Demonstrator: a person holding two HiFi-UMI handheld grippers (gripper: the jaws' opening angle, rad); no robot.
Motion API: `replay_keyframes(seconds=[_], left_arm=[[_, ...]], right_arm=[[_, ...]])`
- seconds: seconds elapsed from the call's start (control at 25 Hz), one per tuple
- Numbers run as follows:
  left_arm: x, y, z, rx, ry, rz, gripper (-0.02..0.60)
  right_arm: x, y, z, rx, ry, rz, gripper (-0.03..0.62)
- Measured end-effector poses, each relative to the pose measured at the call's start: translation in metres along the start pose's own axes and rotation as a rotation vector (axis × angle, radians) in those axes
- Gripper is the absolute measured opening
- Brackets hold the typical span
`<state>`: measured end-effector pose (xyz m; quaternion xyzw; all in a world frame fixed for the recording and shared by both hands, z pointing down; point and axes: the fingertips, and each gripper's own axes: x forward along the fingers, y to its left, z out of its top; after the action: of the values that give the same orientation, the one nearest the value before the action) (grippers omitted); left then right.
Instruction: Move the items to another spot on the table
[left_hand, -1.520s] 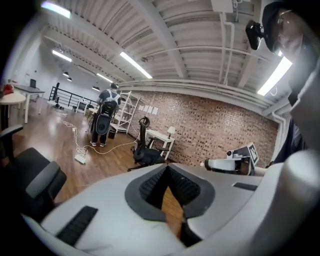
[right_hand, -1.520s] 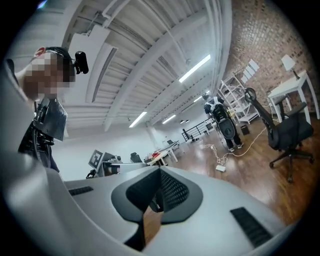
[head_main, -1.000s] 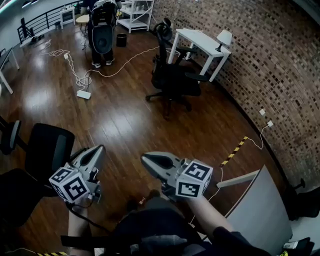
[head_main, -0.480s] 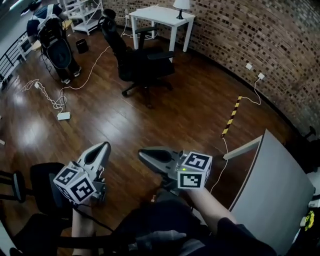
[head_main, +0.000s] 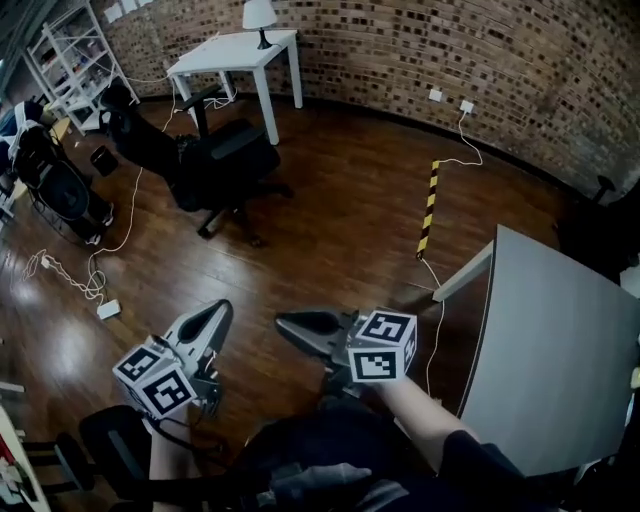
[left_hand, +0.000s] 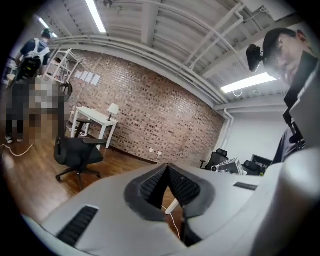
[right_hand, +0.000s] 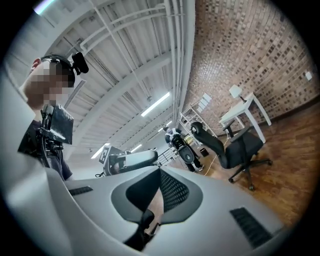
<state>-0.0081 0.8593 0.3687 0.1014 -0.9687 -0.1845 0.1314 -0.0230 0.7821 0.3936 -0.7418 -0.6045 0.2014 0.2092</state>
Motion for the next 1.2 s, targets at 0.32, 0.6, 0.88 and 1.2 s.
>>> replay_keyframes(seconds=[0.32, 0.6, 0.88, 1.2], left_arm=[[0.109, -0.022, 0.026, 0.114, 0.14, -0.276, 0.005], [0.201, -0.076, 0.03, 0.183, 0.24, -0.551, 0.005], [0.251, -0.106, 0.027, 0.223, 0.344, -0.831, 0.005], [0.273, -0.098, 0.015, 0.235, 0.479, -1.055, 0.005]], right_arm=[[-0.043, -0.049, 0.042, -0.035, -0.152, -0.239, -0.015], [-0.116, -0.084, 0.076, -0.055, -0.298, -0.499, -0.016], [-0.149, -0.105, 0.091, -0.046, -0.42, -0.749, -0.017], [-0.13, -0.124, 0.102, -0.047, -0.494, -0.94, -0.016]])
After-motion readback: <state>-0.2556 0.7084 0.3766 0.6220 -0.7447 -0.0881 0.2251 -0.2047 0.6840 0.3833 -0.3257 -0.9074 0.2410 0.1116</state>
